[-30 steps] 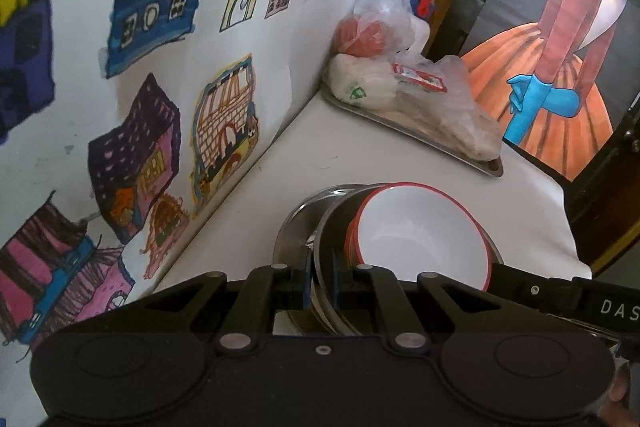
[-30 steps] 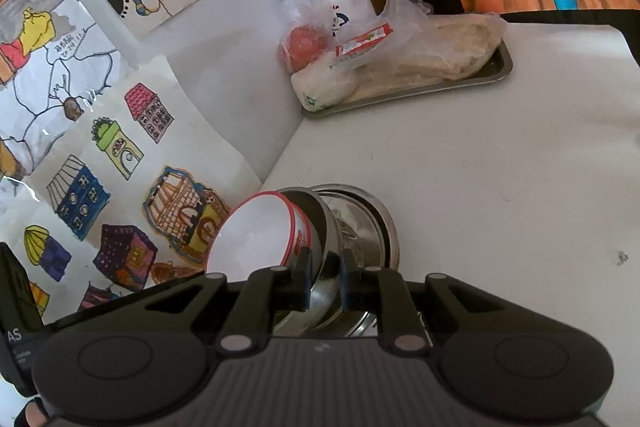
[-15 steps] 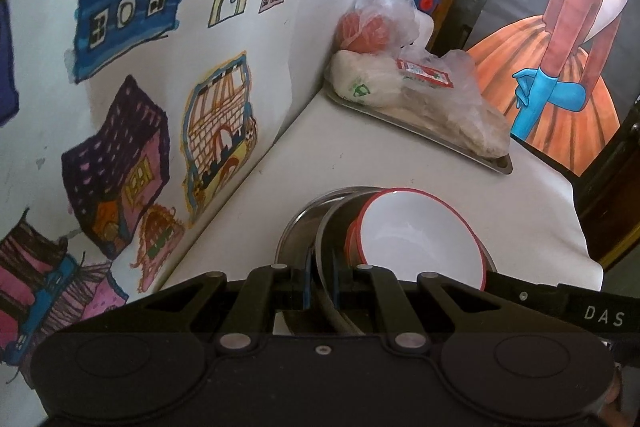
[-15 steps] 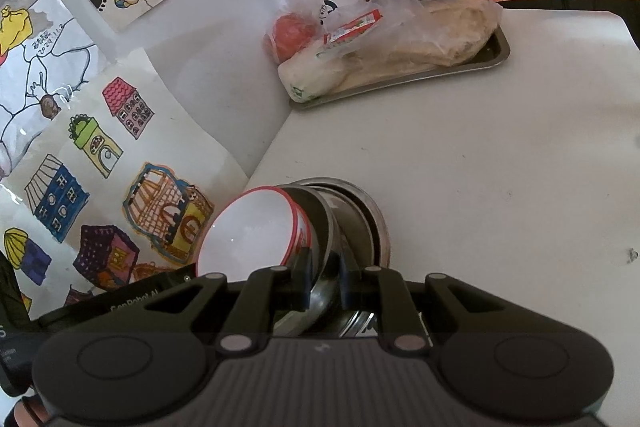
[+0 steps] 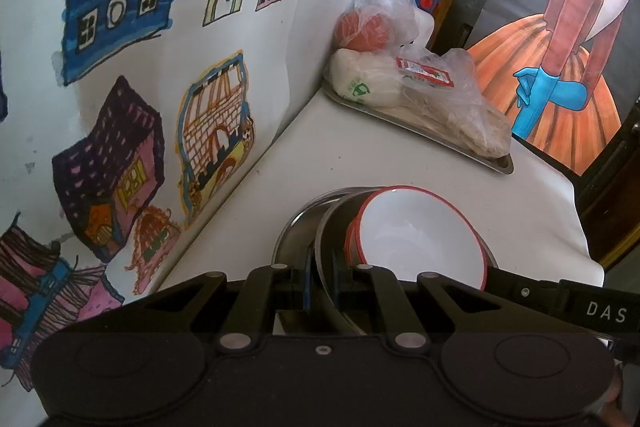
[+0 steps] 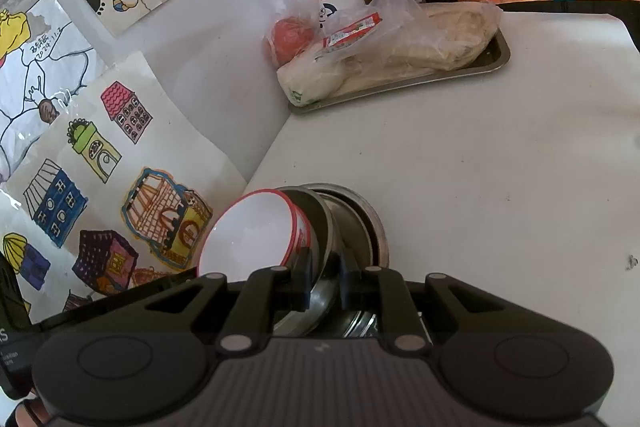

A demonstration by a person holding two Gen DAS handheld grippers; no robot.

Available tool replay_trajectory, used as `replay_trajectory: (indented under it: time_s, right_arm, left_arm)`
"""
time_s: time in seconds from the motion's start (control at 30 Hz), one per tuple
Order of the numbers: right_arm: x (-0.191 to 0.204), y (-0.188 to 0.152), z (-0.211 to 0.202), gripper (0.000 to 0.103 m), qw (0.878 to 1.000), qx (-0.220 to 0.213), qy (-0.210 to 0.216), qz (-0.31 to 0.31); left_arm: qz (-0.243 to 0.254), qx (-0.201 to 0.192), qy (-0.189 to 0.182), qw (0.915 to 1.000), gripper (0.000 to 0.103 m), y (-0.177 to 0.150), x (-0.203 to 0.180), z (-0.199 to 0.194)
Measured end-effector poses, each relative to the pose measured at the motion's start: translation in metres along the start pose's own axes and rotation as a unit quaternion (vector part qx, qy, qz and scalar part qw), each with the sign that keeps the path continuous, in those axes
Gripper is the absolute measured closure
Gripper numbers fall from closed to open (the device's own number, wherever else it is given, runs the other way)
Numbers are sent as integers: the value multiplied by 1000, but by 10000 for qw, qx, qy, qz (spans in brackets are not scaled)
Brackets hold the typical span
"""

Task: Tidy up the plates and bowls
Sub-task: 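Lower the steel bowl with both grippers onto the stacked steel plates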

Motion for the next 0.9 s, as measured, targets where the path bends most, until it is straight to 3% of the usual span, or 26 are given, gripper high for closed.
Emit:
replay_trajectory:
  time_s: [0.9]
  right_arm:
    - [-4,-3,2,88,10000,-24,50,63]
  left_arm:
    - [29,-2,-15,10000,93,-3,0,-2]
Point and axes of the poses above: each gripper's, at about its wrist camera, not at the fingertips, and z roughly the way its jaws point, x to its left, y to its top, the point moved 3 cm from there along z, roughly the way its jaws point, and after that the axes turned 6 degrees about -y, right-handed, at the moved point
